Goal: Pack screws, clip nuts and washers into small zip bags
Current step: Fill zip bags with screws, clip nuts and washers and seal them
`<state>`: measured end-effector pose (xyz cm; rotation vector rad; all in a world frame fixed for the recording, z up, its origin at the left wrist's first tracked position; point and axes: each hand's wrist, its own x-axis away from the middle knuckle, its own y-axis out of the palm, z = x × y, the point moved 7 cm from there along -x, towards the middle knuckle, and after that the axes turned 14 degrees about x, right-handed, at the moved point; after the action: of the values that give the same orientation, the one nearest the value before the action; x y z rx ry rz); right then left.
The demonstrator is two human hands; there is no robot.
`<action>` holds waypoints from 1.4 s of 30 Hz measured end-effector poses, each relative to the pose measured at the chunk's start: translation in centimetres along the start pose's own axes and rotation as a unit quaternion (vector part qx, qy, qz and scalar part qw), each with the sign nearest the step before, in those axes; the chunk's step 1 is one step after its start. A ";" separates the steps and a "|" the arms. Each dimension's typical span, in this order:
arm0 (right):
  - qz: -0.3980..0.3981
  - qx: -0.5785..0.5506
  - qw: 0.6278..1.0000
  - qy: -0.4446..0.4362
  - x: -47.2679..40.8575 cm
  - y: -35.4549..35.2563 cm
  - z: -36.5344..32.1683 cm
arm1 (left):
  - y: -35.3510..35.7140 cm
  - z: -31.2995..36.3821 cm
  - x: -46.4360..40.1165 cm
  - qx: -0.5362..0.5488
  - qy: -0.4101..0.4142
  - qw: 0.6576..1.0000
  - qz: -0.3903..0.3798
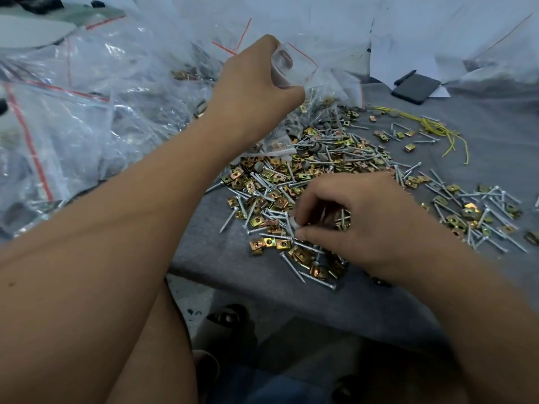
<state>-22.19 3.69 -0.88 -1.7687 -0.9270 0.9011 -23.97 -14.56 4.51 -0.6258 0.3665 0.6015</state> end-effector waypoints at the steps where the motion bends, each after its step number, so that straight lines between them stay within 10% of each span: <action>1: -0.003 0.017 1.000 0.000 -0.2 0.1 0.0 | 0.0 0.0 0.0 -0.001 0.000 1.000 -0.001; 17: 0.082 0.145 0.986 0.014 -1.7 1.8 -2.1 | -0.3 -0.3 -0.3 0.013 -0.009 1.000 0.007; 24: 0.115 -0.040 0.987 0.109 -1.1 1.4 1.2 | -0.4 -0.5 -0.4 0.018 -0.007 1.000 0.010; 27: 0.167 -0.319 0.919 0.165 -0.8 0.7 3.4 | -0.5 -0.5 -0.5 0.023 -0.008 1.000 0.006; 31: 0.200 -0.652 0.708 0.185 -1.6 0.9 4.5 | -0.5 -0.5 -0.5 0.026 -0.006 1.000 0.002; 42: 0.173 -0.772 0.541 0.286 -1.5 2.4 6.0 | -0.1 -0.5 -0.3 0.031 -0.008 0.999 0.001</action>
<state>-27.57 3.98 -4.68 -3.4677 -0.8753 -0.8329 -24.22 -15.12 4.36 -0.5610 0.3702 0.5944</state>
